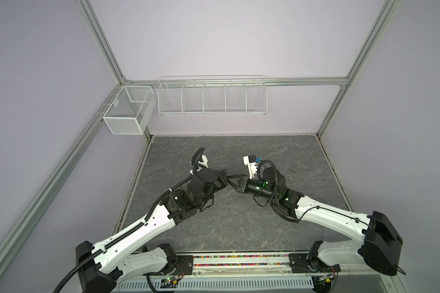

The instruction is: Unlock with the key

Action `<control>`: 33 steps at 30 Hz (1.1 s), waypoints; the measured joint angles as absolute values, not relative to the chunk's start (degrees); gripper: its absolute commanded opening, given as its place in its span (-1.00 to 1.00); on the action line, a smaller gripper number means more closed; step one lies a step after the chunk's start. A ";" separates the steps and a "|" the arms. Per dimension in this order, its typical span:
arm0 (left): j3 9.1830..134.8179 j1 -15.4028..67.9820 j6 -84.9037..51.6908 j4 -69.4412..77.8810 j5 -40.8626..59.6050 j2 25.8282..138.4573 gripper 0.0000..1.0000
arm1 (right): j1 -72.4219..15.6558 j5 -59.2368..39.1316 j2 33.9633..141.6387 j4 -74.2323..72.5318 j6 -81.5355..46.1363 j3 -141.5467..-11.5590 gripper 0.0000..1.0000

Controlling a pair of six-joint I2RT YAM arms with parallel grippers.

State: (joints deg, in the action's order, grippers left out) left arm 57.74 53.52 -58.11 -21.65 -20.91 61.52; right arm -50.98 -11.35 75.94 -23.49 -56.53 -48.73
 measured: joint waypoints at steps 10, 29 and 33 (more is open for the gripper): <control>57.74 53.30 -58.87 -21.65 -20.40 61.56 -1.00 | -50.76 -11.51 76.18 -22.96 -56.14 -48.77 -0.87; 55.27 52.45 -62.35 -18.52 -19.55 59.79 -1.00 | -50.35 -12.91 77.01 -22.87 -56.12 -50.02 -0.88; 54.70 51.99 -63.37 -17.30 -19.03 59.79 -1.00 | -50.15 -13.17 77.47 -23.90 -57.10 -50.02 -0.87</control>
